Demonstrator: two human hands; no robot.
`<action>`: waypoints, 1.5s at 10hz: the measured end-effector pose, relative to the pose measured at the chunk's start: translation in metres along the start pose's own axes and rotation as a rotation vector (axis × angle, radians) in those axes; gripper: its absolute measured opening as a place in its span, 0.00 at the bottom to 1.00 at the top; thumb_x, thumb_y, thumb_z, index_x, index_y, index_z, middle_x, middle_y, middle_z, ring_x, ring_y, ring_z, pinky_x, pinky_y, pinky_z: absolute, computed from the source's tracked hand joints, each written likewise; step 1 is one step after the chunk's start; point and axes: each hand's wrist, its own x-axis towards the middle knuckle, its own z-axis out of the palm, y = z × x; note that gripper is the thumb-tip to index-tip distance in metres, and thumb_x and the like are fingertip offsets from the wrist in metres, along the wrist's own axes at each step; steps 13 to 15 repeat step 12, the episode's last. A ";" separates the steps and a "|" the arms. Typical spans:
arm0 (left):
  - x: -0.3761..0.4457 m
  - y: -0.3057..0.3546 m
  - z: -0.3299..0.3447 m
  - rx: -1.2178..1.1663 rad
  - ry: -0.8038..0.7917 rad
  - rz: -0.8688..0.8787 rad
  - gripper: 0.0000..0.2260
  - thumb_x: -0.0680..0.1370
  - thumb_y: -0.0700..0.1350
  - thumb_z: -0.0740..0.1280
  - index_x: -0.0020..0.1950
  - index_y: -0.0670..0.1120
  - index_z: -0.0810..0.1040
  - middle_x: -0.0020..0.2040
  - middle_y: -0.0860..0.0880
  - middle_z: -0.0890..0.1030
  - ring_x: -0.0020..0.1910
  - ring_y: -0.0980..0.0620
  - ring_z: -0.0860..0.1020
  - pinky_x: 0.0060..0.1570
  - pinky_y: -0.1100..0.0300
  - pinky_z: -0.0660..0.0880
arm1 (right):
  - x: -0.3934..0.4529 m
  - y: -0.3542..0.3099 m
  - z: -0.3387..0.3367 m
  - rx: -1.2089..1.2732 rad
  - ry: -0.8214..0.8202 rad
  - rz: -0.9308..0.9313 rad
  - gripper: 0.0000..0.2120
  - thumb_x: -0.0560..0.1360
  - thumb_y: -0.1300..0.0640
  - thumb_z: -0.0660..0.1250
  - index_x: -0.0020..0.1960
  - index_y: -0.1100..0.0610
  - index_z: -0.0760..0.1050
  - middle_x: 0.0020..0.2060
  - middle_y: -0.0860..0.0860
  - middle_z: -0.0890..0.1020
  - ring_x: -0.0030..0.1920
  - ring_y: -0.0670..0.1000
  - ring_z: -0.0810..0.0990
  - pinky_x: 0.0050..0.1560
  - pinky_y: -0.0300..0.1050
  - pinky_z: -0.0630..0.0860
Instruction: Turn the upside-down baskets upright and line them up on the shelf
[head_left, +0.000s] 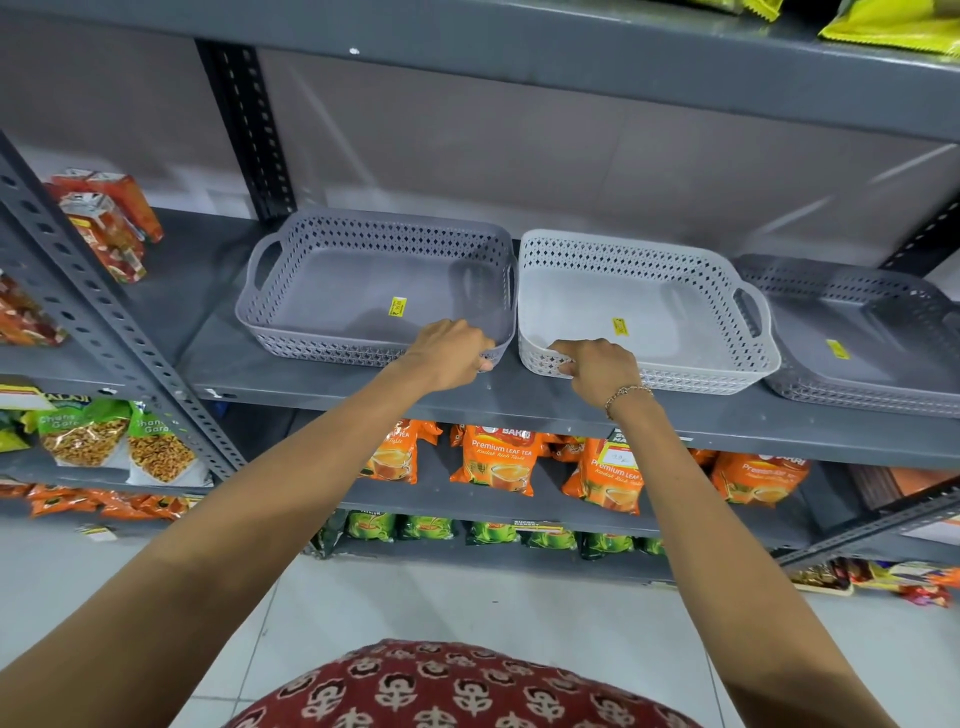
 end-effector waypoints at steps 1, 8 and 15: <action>-0.001 0.000 0.001 -0.002 0.000 0.003 0.04 0.76 0.36 0.63 0.44 0.41 0.77 0.46 0.39 0.82 0.49 0.38 0.79 0.42 0.56 0.68 | 0.000 0.000 0.000 0.001 0.002 -0.004 0.17 0.77 0.61 0.60 0.65 0.50 0.71 0.54 0.62 0.81 0.54 0.62 0.79 0.51 0.50 0.77; 0.007 -0.012 0.005 -0.092 -0.064 0.018 0.13 0.79 0.50 0.62 0.47 0.40 0.77 0.40 0.43 0.78 0.40 0.45 0.74 0.41 0.57 0.68 | 0.000 0.002 -0.001 0.029 -0.034 -0.038 0.17 0.78 0.61 0.59 0.65 0.52 0.69 0.53 0.63 0.81 0.54 0.63 0.79 0.48 0.50 0.76; -0.002 0.015 -0.016 -0.002 0.081 -0.060 0.24 0.80 0.59 0.54 0.72 0.48 0.65 0.69 0.41 0.72 0.68 0.42 0.71 0.63 0.47 0.70 | -0.011 0.015 -0.017 0.417 0.035 -0.085 0.18 0.76 0.62 0.64 0.66 0.58 0.72 0.64 0.56 0.77 0.65 0.56 0.73 0.68 0.47 0.67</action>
